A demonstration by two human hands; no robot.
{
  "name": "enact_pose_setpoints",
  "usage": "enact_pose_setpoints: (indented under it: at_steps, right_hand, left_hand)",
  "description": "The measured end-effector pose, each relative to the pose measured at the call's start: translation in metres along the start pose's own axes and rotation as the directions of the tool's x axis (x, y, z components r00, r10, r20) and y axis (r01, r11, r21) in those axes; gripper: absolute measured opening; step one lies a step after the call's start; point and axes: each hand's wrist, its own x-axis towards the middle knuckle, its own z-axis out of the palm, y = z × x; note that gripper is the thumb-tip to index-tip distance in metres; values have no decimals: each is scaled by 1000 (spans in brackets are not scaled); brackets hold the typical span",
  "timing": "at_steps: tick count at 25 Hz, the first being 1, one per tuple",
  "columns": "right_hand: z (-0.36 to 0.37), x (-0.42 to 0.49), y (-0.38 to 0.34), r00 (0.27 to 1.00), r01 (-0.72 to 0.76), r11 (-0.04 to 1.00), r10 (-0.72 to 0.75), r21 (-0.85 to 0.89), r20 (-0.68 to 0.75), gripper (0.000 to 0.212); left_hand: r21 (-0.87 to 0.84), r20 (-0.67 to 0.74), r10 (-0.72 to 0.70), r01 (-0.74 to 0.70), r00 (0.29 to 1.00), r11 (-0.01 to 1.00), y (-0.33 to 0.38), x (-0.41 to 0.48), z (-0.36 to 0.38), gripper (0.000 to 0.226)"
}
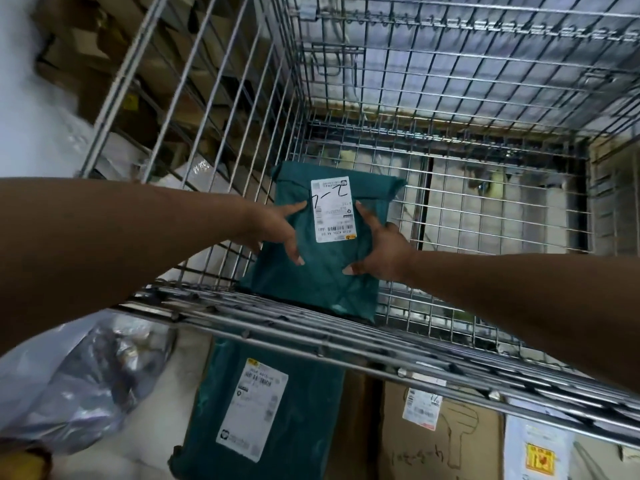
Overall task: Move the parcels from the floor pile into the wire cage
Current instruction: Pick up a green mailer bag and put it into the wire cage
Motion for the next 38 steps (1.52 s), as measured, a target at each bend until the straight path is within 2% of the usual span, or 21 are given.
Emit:
enact_pose_setpoints:
  at_steps: [4, 9, 14, 18, 22, 25, 28, 32, 36, 38]
  right_hand:
    - [18, 10, 12, 999, -22, 998, 21, 52, 26, 131]
    - [22, 28, 18, 999, -8, 1000, 7, 11, 44, 129]
    - [23, 48, 28, 996, 32, 999, -32, 5, 82, 128]
    - [25, 67, 46, 997, 56, 997, -53, -52, 65, 126]
    - [40, 78, 65, 993, 66, 991, -54, -116, 105, 126]
    - [57, 86, 67, 990, 58, 987, -37, -152, 137, 125]
    - [62, 97, 69, 987, 43, 992, -24, -117, 160, 124]
    - [68, 103, 63, 983, 53, 985, -22, -165, 182, 124]
    - [75, 107, 53, 978, 11, 992, 15, -123, 207, 130]
    - [73, 113, 47, 970, -52, 997, 65, -65, 236, 125]
  left_hand:
    - [-31, -18, -4, 4, 1000, 1000, -7, 14, 7, 122]
    - [30, -63, 12, -10, 998, 999, -13, 26, 15, 118]
    - [-7, -121, 19, -20, 992, 1000, -19, 47, 9, 93]
    - [16, -43, -20, 21, 999, 1000, -27, 67, 10, 99]
    - [-13, 32, 29, -29, 999, 1000, -23, 83, 27, 104]
    - [37, 71, 20, -22, 997, 999, -24, 97, 37, 107]
    - [64, 128, -17, 8, 992, 998, -33, 103, 33, 107]
    - [151, 118, -51, 32, 992, 988, -48, 104, 26, 106]
    - [200, 89, -91, 72, 992, 977, -57, 99, 15, 104]
    - [219, 80, -112, 92, 990, 971, -57, 98, 5, 103]
